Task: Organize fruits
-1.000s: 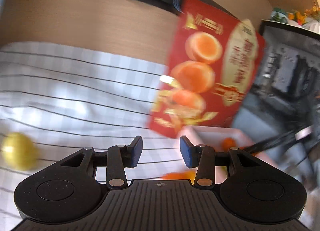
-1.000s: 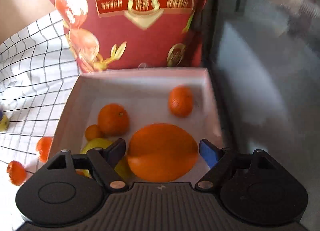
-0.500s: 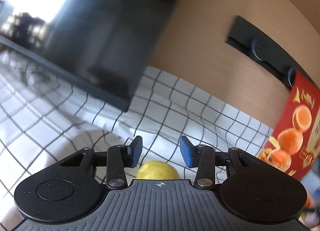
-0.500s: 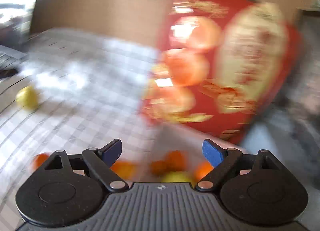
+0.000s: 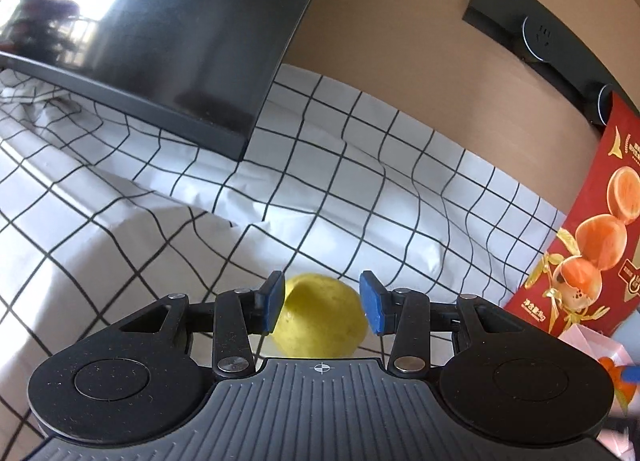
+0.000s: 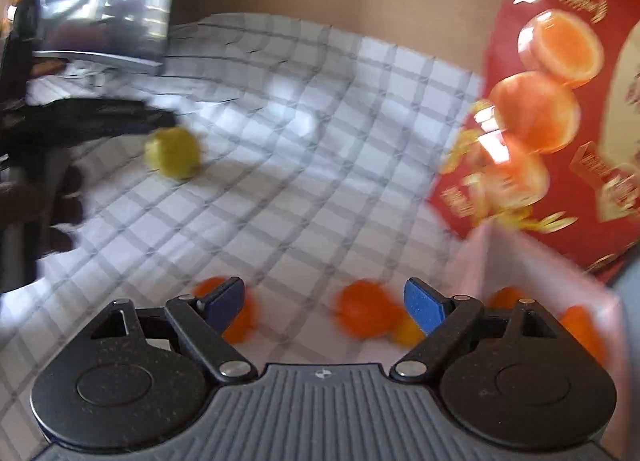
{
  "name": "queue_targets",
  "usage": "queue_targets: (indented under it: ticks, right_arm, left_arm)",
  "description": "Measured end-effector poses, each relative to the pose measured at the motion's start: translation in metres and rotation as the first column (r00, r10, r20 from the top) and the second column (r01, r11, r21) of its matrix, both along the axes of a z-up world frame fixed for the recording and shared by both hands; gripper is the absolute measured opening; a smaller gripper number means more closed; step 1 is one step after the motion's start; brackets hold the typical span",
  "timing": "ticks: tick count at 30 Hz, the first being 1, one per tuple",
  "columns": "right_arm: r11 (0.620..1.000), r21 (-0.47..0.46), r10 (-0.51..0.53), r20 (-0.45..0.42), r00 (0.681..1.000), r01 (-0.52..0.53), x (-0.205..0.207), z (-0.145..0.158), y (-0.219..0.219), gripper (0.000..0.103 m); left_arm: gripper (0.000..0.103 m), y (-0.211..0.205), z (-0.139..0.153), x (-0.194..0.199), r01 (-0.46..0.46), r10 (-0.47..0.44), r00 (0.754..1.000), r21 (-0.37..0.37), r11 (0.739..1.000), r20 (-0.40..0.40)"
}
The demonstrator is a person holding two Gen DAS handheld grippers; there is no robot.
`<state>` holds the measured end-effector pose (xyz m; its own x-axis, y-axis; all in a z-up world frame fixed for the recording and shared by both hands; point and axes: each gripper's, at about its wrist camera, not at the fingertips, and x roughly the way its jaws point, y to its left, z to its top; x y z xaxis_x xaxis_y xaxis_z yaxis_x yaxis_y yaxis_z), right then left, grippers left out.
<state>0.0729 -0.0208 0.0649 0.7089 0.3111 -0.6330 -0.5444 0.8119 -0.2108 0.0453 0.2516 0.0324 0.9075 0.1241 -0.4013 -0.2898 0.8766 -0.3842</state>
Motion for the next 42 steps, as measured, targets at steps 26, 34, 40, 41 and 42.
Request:
queue_targets:
  ticks: [26,34,40,41,42]
  right_arm:
    - [0.95,-0.311,-0.03,0.012,0.999,0.032,0.044,0.01,0.006,0.049]
    - [0.933,-0.358,0.027,-0.039,0.999,-0.039,0.039,-0.003,0.041,0.032]
    - [0.914,-0.406,-0.042,-0.087,0.995,0.003,0.057,-0.003,0.034,0.032]
    - [0.914,-0.406,-0.052,-0.111,0.993,0.002,0.058,-0.007,0.033,0.032]
    - [0.915,-0.403,-0.055,-0.127,0.99,-0.001,0.059,-0.009,0.032,0.032]
  left_arm:
    - [0.046,-0.026,0.012,-0.011,0.104,-0.103,0.992,-0.015,0.994,0.067]
    - [0.046,-0.022,0.013,-0.014,0.106,-0.102,0.991,-0.039,0.994,0.084]
    - [0.046,-0.023,0.013,-0.013,0.121,-0.118,0.99,-0.042,0.992,0.078]
    - [0.046,-0.024,0.013,-0.013,0.122,-0.119,0.99,-0.041,0.992,0.079]
    - [0.046,-0.024,0.013,-0.013,0.122,-0.119,0.99,-0.041,0.992,0.079]
